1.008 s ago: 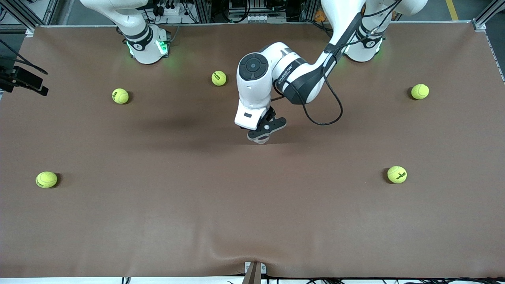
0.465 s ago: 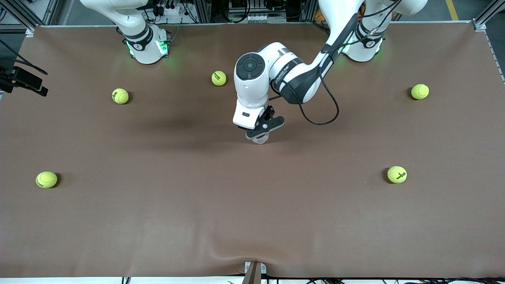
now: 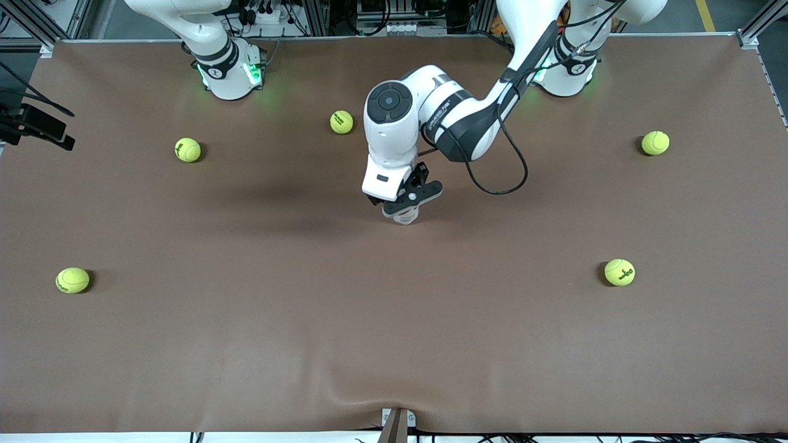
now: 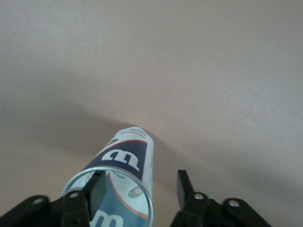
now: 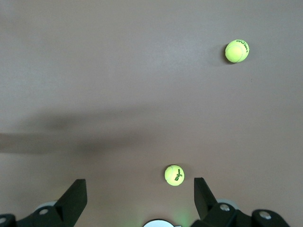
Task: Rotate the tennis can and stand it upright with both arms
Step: 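Lower the upright can onto the table with the left gripper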
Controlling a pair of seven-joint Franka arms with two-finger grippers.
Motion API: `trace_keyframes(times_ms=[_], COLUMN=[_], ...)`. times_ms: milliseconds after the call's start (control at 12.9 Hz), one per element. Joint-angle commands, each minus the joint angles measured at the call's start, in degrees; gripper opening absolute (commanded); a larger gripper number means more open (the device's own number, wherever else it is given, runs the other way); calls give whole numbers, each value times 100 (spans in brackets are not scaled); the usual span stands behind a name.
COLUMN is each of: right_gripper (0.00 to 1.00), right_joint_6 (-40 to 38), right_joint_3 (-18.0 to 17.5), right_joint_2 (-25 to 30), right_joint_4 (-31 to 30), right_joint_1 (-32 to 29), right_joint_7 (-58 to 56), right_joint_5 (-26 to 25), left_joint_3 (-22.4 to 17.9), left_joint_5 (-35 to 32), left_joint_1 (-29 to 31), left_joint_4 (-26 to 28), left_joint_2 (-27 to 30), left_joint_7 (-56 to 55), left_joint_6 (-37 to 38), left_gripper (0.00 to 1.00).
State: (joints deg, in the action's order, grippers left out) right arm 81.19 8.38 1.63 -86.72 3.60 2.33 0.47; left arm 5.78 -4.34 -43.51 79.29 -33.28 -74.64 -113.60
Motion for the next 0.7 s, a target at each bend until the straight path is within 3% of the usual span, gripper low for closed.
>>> trace_keyframes(times_ms=[0,388,620], right_gripper=[100,100,100], right_joint_6=[46,19,19], right_joint_3=[23,23,23], right_joint_2=[30,39,47], right_joint_4=[-47,-47,-47], right_joint_1=[53,62,71], right_joint_7=[-48,-48,-48], right_joint_5=[-39,-39,-30], left_joint_3=[2,-24,-51], left_joint_5=[-58,109,109], left_joint_1=[1,369,852], left_joint_4=[25,-98,-107], left_joint_2=[365,646,945], left_joint_7=[-139,19,1035], left_joint_6=[84,154,592], left_gripper=[100,100,100])
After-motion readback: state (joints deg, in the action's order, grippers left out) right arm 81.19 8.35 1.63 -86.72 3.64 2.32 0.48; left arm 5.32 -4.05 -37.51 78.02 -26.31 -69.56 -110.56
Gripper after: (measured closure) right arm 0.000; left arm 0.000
